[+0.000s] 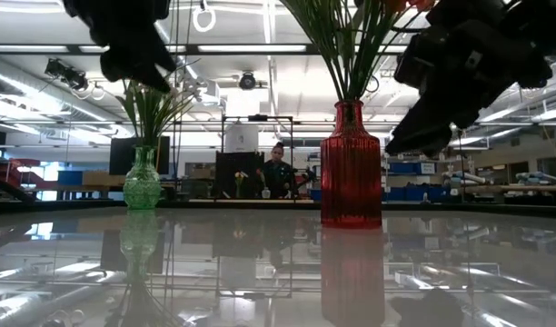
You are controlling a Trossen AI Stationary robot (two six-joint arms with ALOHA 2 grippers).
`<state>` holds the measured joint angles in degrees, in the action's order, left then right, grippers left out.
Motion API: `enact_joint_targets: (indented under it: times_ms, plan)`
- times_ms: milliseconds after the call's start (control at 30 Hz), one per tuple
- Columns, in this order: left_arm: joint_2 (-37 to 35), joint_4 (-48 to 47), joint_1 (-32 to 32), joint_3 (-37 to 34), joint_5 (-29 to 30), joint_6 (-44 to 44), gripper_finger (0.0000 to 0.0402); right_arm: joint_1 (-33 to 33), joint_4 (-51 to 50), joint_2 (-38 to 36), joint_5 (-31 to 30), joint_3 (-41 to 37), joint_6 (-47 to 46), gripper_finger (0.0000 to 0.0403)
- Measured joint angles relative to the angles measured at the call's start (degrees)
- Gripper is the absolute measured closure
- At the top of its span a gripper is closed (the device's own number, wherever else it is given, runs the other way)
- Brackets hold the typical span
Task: Sort flowers into vase by color
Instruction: Adjust the red flower vase
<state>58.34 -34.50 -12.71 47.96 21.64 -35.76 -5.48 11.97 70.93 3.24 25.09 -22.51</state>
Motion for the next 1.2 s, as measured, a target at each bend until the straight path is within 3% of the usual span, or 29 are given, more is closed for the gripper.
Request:
enact_joint_targets:
  times_ms: [133, 333, 700, 967, 1200]
  plan:
    - [0.0, -0.54, 0.02, -0.6, -0.06, 0.34, 0.0139, -0.61, 6.71, 6.18, -2.3, 0.01, -0.35, 0.0237]
    - [-0.35, -2.58, 0.02, -0.63, 0.81, -0.01, 0.0139, -0.65, 16.57, 12.36, -0.7, 0.39, -0.25, 0.0237]
    - [-0.5, -4.9, -0.11, -0.63, 1.59, -1.73, 0.014, -1.53, 16.46, 22.26, -0.22, 10.64, 1.21, 0.0237]
    - [-7.72, -4.31, -1.66, -0.63, 7.45, -0.82, 0.0186, -1.53, 10.13, 12.18, -0.71, 9.23, -0.45, 0.024]
    - [-15.02, -3.69, -1.62, -0.6, 8.36, 2.69, 0.0277, -1.3, -0.87, -3.12, -1.7, 9.23, -0.51, 0.0271]
